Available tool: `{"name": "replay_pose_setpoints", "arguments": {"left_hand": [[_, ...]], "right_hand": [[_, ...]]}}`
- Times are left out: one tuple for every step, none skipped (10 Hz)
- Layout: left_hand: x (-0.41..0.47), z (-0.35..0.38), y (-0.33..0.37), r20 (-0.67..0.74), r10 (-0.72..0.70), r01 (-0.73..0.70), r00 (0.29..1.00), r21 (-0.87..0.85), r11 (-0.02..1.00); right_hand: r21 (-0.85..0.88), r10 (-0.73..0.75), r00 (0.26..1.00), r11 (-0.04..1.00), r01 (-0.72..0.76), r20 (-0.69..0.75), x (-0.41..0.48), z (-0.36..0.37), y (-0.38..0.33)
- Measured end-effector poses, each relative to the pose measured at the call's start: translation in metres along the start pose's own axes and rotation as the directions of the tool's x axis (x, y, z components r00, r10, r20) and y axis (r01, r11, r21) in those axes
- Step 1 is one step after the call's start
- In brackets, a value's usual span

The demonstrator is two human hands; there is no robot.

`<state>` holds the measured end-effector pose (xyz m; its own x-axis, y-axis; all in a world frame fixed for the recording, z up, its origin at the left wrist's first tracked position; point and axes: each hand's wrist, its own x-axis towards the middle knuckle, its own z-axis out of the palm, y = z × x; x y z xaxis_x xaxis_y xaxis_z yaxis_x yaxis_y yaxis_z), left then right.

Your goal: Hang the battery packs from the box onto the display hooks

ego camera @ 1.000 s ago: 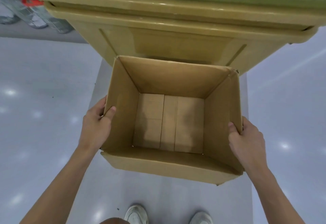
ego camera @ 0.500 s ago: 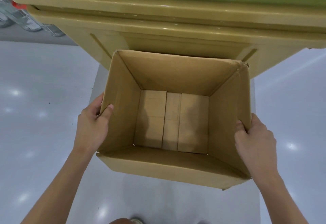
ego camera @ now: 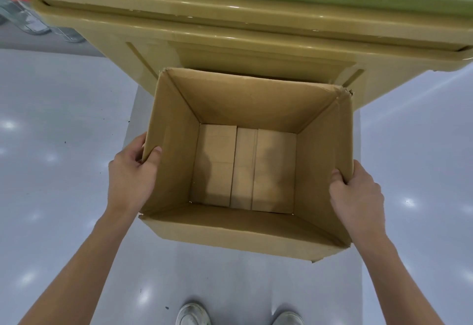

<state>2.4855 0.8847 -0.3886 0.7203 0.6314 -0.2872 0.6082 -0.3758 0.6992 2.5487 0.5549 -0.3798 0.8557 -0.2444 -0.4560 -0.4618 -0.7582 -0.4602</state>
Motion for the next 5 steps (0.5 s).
{"name": "replay_pose_setpoints", "arguments": {"left_hand": [[-0.003,-0.003,0.003,0.001,-0.011,0.011,1.000,0.020,1.000],[-0.016,-0.017,0.006,0.039,-0.032,0.030,0.999,0.054,0.998],[-0.032,-0.030,0.008,0.102,-0.050,0.043,0.994,0.067,0.997],[-0.064,-0.056,0.017,0.171,-0.081,0.066,0.982,0.089,0.994],[-0.084,-0.074,0.025,0.179,-0.102,0.081,0.978,0.125,0.989]], "right_hand": [[0.036,0.039,0.997,0.998,-0.042,0.067,-0.002,-0.005,-0.001],[0.102,0.064,0.989,0.992,-0.078,0.134,-0.015,-0.016,0.000],[0.115,0.070,0.989,0.990,-0.086,0.133,-0.029,-0.027,0.000],[0.146,0.046,0.989,0.987,-0.066,0.138,-0.063,-0.048,-0.001],[0.151,0.034,0.990,0.987,-0.054,0.134,-0.087,-0.062,-0.004]]}}
